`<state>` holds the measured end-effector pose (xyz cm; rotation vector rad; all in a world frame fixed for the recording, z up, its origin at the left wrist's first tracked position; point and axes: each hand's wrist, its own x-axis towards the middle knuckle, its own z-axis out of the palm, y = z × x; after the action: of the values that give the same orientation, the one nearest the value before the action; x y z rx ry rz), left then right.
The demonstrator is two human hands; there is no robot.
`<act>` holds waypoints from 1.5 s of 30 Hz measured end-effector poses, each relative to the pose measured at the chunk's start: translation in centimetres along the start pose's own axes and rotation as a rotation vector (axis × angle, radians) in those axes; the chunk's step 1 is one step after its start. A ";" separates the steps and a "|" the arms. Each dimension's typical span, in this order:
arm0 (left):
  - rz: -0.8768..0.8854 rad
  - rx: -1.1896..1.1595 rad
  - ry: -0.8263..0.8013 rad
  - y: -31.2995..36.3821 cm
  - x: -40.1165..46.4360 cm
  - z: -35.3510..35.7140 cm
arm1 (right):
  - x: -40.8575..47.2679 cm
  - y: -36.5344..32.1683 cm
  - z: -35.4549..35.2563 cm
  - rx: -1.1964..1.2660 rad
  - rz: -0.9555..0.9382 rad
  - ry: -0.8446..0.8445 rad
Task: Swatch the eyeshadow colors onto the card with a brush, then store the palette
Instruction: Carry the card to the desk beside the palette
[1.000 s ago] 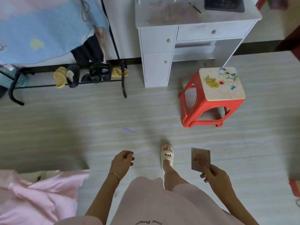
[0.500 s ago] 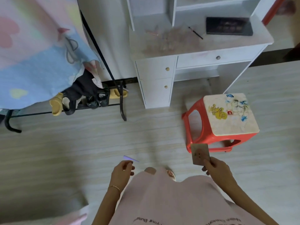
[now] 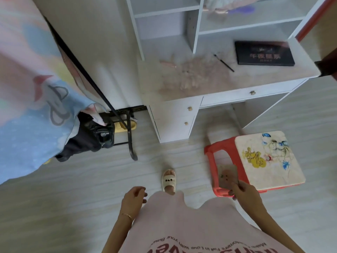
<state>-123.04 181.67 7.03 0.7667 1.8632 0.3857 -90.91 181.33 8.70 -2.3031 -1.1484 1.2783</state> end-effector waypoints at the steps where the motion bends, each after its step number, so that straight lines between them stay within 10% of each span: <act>1: 0.020 0.021 -0.014 1.6 1.5 -0.5 | 0.8 -1.1 0.2 0.005 0.012 0.005; 27: 0.120 0.179 -0.210 31.5 17.3 11.0 | 23.3 -13.7 -13.5 0.002 0.058 0.067; 45: 0.333 0.507 -0.059 36.5 25.0 7.8 | 25.6 -18.5 -13.2 0.100 0.116 0.176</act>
<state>-110.34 224.79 7.48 1.4254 1.7958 0.0891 -82.10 214.28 11.42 -2.3826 -0.8855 1.1173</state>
